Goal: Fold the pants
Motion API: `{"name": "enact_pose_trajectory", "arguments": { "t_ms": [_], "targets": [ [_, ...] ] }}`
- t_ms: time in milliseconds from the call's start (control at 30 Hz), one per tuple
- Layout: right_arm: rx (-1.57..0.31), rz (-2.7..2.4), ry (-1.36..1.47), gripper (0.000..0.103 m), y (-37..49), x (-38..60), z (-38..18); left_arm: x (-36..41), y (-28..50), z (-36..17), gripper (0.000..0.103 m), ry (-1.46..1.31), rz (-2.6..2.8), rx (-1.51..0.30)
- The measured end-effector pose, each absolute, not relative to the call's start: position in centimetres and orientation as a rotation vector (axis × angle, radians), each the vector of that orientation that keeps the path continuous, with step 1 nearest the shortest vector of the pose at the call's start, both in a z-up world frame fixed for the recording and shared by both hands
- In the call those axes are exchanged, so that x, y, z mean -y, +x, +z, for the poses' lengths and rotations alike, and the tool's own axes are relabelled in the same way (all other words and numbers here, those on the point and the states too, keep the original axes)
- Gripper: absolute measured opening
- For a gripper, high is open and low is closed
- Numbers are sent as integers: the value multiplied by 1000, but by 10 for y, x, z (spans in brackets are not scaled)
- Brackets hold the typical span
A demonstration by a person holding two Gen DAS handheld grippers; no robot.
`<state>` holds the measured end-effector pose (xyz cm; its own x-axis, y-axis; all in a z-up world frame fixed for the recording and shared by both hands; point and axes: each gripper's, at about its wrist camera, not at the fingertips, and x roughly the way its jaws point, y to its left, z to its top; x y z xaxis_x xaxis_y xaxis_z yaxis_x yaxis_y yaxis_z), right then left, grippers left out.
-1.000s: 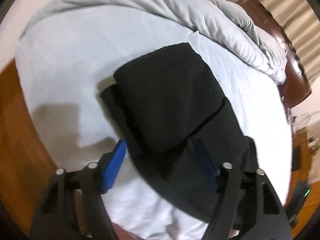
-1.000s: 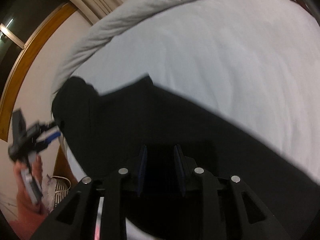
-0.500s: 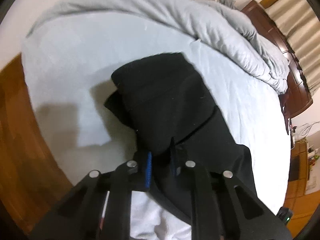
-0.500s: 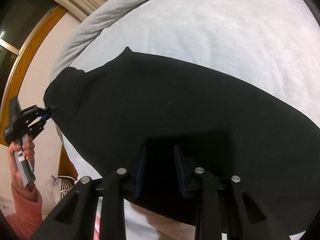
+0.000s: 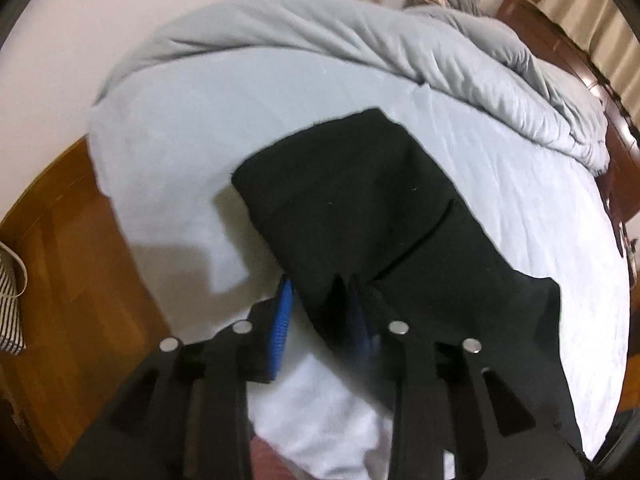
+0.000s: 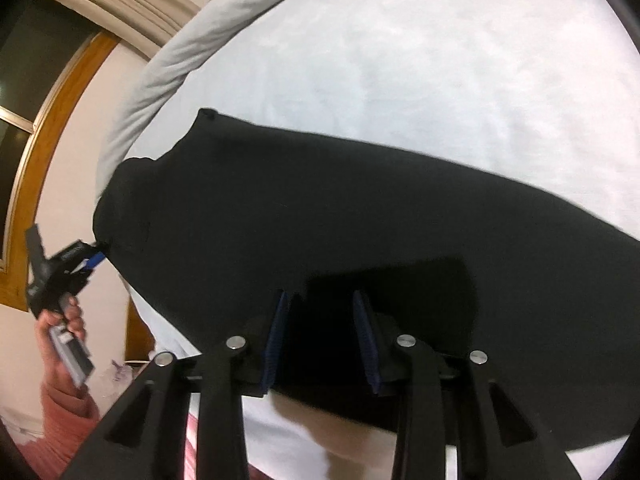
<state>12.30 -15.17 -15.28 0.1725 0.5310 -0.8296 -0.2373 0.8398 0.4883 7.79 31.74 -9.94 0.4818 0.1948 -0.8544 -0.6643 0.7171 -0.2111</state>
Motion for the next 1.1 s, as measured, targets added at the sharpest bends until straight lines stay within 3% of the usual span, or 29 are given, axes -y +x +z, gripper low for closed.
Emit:
{"name": "enact_pose_trajectory", "arguments": {
  "t_ms": [267,533,667,767,900,1100],
  "targets": [
    [-1271,415,283,39,97,236,-150,-189,111,-86,38,-513,163,-1030],
    [-1329,344,284,39,94,277,-184,-66,150,-151,40,-251,-48,-1256],
    [-1324,353,341,40,90,291,-176,-41,145,-146,41,-78,-3,-1210],
    [-1309,323,355,46,78,307,-165,-25,143,-132,44,-152,-53,-1211],
    [-1339,250,504,50,53,355,-163,21,142,-117,57,-78,-150,-1148],
    [-1352,111,651,59,30,416,-180,61,153,-137,59,-127,-217,-1207]
  ]
}}
